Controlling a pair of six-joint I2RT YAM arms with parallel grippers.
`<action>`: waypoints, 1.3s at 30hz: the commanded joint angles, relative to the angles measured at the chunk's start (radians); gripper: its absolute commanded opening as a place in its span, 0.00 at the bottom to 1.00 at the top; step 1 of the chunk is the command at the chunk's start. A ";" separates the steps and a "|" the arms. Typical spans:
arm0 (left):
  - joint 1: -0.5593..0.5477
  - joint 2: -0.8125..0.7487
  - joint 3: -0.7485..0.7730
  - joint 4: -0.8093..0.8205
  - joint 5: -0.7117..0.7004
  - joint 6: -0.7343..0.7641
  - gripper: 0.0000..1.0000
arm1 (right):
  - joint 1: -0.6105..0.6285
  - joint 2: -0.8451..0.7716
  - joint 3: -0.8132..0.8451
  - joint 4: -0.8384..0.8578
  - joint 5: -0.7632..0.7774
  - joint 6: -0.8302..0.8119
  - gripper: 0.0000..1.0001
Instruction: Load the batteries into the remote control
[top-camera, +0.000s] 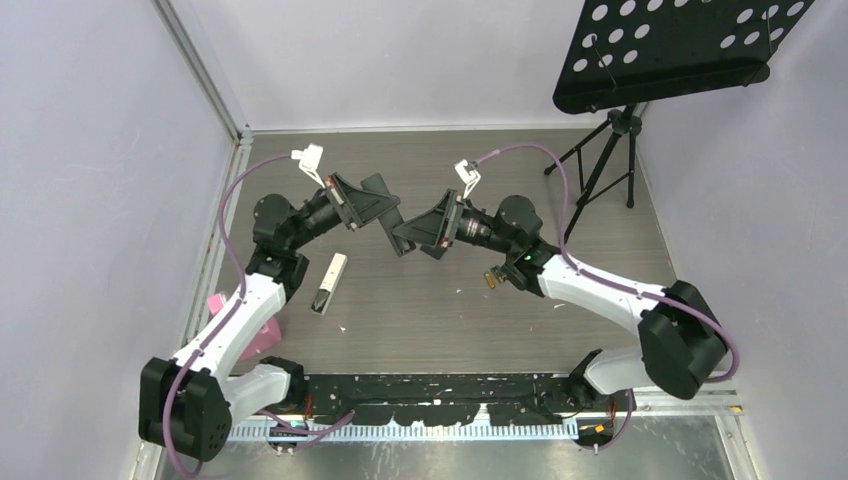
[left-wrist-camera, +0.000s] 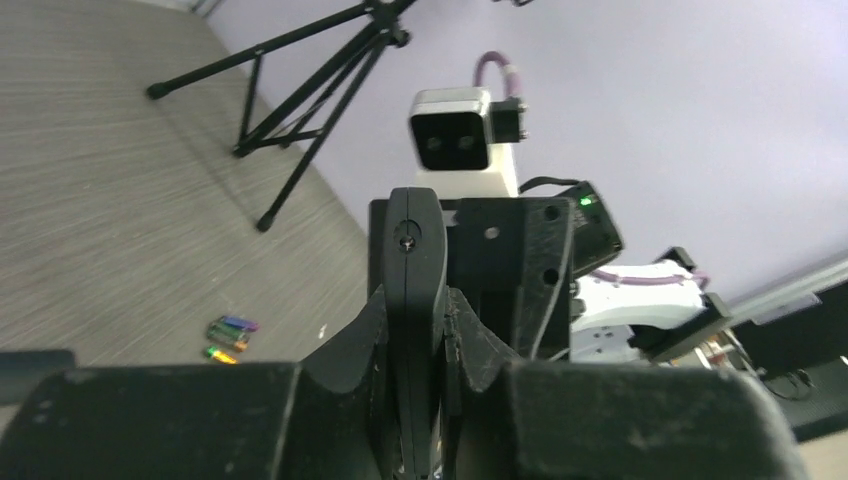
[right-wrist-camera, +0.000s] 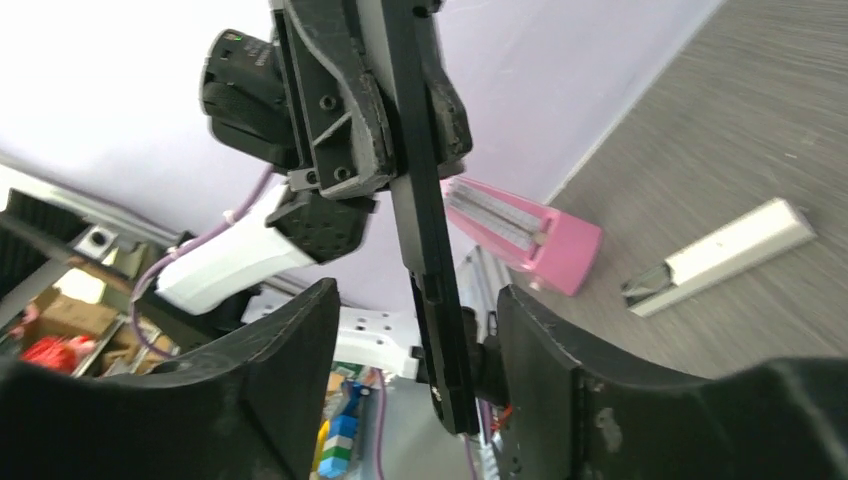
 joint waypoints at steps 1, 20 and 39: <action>-0.003 -0.071 0.076 -0.364 -0.109 0.316 0.00 | -0.046 -0.124 -0.016 -0.235 0.080 -0.099 0.68; -0.002 -0.146 0.091 -0.785 -0.403 0.615 0.00 | -0.057 0.006 0.166 -1.383 0.834 -0.495 0.41; -0.002 -0.122 0.111 -0.795 -0.378 0.615 0.00 | -0.060 0.295 0.236 -1.338 0.836 -0.532 0.38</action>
